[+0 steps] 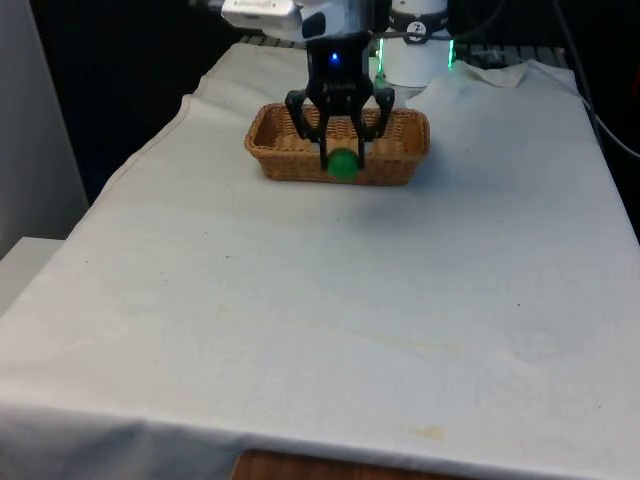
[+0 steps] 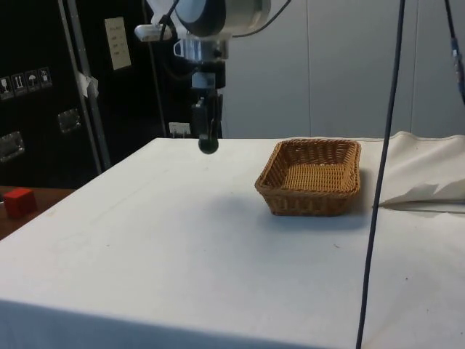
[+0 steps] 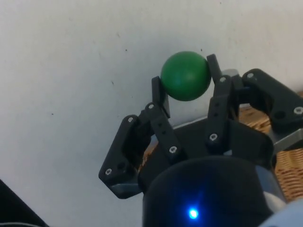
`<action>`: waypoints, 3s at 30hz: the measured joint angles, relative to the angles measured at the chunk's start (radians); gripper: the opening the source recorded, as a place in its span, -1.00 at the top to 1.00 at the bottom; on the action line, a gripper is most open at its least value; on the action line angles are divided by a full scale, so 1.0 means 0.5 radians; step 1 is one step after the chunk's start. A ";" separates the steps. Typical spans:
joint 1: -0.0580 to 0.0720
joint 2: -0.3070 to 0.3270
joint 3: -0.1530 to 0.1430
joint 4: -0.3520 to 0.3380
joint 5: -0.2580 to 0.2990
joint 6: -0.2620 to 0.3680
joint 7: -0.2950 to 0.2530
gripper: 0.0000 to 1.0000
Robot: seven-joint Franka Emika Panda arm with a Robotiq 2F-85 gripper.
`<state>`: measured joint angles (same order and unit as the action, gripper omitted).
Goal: Pick up the ball and place it into the basket.
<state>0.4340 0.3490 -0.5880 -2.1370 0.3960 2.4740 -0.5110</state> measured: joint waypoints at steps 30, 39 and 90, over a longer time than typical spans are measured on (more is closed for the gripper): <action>0.000 -0.474 -0.142 -0.344 -0.344 -0.026 0.078 0.97; -0.002 -0.618 -0.194 -0.484 -0.528 -0.006 0.128 0.97; -0.024 -0.758 -0.340 -1.028 -0.946 0.306 0.500 0.97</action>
<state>0.4220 -0.0300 -0.7580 -2.6510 -0.0770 2.6270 -0.2610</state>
